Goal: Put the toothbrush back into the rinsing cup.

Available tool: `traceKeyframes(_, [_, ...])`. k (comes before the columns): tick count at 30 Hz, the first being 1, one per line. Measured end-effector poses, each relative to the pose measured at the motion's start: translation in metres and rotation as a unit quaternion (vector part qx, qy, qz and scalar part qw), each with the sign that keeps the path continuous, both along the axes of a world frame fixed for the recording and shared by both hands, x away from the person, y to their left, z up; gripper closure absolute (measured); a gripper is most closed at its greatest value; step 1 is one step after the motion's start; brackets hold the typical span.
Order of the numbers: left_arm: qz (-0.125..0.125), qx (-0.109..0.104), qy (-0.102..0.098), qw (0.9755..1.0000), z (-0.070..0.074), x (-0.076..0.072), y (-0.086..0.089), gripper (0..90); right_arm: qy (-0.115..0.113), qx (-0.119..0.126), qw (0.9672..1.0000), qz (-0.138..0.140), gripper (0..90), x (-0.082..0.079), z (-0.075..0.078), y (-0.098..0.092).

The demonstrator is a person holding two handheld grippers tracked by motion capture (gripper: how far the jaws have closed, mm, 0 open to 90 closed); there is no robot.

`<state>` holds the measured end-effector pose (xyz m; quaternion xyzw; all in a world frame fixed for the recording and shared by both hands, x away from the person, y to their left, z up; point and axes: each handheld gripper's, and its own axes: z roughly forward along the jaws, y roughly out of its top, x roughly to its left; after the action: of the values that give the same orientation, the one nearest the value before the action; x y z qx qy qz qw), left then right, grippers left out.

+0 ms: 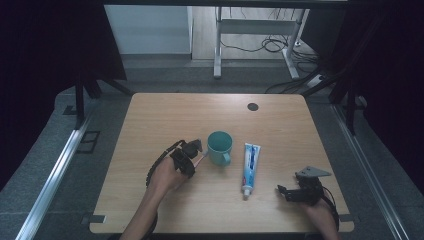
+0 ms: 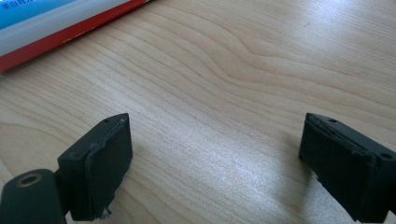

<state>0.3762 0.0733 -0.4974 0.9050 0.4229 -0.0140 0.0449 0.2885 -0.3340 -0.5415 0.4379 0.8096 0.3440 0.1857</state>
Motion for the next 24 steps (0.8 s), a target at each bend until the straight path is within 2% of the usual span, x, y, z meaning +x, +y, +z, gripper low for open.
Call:
traceKeyframes(5, [0.002, 0.007, 0.012, 0.9999, -0.0023, 0.0044, -0.0017, 67.5, 0.000, 0.000, 1.0000, 0.000, 9.4, 0.0000, 0.0000, 0.0000])
traceKeyframes(13, [0.009, 0.019, 0.019, 0.9996, -0.0023, 0.0067, -0.0032, 76.9, 0.000, 0.000, 1.0000, 0.000, 9.4, 0.0000, 0.0000, 0.0000])
traceKeyframes(24, [0.007, 0.025, 0.023, 0.9994, -0.0019, 0.0074, -0.0032, 79.1, 0.000, 0.000, 1.0000, 0.000, 9.4, 0.0000, 0.0000, 0.0000])
